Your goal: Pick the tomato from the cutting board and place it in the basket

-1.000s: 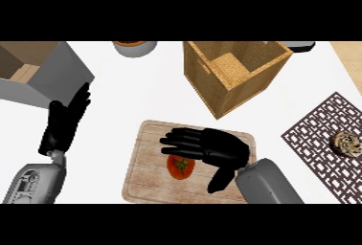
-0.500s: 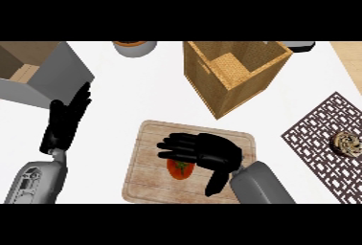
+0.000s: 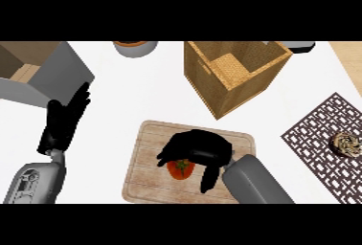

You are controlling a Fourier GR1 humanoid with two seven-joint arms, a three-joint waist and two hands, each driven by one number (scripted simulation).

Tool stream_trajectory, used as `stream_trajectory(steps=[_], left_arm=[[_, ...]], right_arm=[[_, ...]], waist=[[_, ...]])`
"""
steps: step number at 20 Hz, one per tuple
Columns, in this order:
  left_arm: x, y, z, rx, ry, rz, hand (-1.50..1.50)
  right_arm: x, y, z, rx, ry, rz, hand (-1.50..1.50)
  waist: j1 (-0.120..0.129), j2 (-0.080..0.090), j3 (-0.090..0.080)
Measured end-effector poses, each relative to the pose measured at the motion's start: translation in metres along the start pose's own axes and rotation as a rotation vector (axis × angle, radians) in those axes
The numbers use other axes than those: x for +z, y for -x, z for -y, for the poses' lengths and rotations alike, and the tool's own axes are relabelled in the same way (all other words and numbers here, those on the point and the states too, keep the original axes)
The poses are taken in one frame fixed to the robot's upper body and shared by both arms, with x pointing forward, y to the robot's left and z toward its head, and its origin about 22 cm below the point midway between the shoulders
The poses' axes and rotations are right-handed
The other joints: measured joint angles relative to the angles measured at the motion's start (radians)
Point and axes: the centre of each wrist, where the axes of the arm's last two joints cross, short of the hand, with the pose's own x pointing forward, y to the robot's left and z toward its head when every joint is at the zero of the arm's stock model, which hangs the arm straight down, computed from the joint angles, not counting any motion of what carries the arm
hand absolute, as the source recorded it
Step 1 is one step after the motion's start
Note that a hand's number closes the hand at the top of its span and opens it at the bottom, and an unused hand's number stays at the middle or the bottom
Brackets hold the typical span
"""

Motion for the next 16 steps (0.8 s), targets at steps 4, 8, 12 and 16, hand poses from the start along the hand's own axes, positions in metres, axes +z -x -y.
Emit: stream_trajectory(steps=[4,8,12,16], left_arm=[[0.001,0.002,0.007,-0.002,0.002,0.003,0.0],[0.006,-0.001,0.003,0.0,0.001,0.001,0.0],[0.003,0.0,0.003,-0.004,0.007,0.001,0.0],[0.001,-0.003,0.006,-0.01,0.02,0.007,0.0]], right_arm=[[0.003,0.003,-0.004,0.089,0.036,0.038,1.5],[-0.005,-0.002,-0.004,0.164,0.055,0.035,1.5],[-0.019,-0.005,0.0,0.245,0.004,-0.227,1.5],[-0.032,-0.003,0.008,0.323,-0.059,-0.53,1.5]], waist=[[-0.001,-0.004,-0.001],[0.001,-0.007,-0.002],[0.006,-0.012,-0.003],[0.021,-0.012,-0.003]])
